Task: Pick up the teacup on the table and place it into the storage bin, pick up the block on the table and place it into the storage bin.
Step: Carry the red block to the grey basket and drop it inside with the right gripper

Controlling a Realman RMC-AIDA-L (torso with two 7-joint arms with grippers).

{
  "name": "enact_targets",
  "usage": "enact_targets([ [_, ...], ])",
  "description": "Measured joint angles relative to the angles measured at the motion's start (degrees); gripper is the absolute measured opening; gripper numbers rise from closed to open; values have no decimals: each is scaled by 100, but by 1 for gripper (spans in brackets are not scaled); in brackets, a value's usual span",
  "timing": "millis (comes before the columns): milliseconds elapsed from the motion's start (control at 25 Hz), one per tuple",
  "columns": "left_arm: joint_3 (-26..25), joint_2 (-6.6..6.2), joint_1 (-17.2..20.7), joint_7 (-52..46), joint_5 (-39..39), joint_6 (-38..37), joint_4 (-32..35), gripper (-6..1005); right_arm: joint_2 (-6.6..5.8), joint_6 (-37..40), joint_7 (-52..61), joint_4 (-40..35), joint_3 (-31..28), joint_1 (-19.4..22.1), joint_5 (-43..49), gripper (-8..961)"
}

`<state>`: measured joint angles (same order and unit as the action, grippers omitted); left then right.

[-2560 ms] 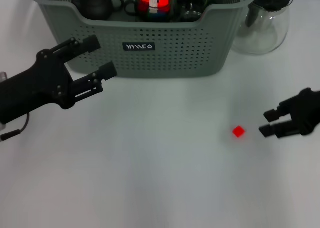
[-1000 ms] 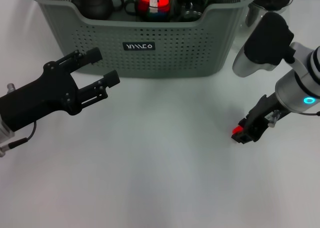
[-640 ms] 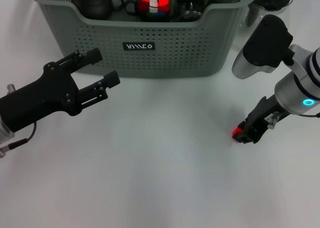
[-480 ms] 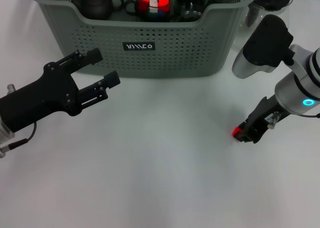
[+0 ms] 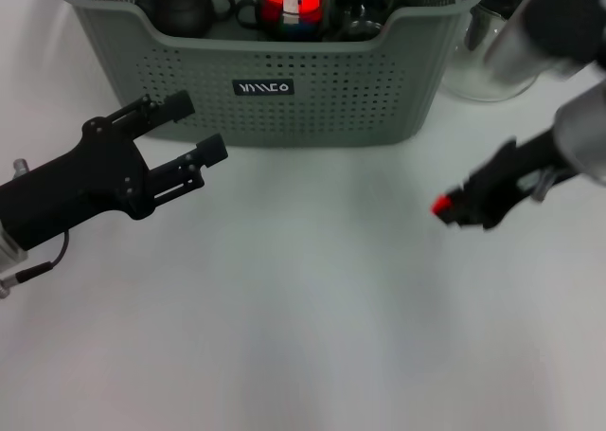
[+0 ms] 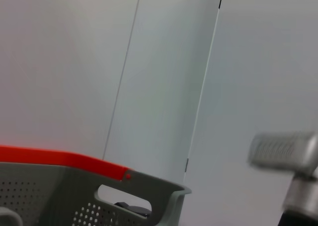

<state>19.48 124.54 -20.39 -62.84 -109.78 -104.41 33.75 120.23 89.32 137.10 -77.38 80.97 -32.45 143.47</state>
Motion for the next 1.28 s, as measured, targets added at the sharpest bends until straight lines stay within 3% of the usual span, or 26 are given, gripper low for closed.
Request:
enact_targets([
  [120,-40,-1,-9,0,0,9,-28,734,-9,445,-647,-1116,-718,354,-1008,204],
  [280,-71,-12,-45,0,0,57,-105,734,3,393,-1484,-1724,-1514,684,-2658,203],
  [400,-95,-17,-49,0,0,57,-116,734,23,-407,-1838,-1622,-1594,763,-3388,203],
  [560,-114,-19,-51,0,0,61,-134,734,21,-2059,-2113,-1181,-938,586,-3326,203],
  [760,-112,-11,-50,0,1,62,-182,734,11,-3612,-2066,80,-533,-384,-3107,203],
  [1120,-120,-8,-42,0,1,61,-280,734,-32,-5047,-2096,3556,-926,-2671,-2585,204],
  [1280,-119,-8,-45,0,0,61,-289,734,-33,-5508,-2098,4542,-968,-3211,-2356,204],
])
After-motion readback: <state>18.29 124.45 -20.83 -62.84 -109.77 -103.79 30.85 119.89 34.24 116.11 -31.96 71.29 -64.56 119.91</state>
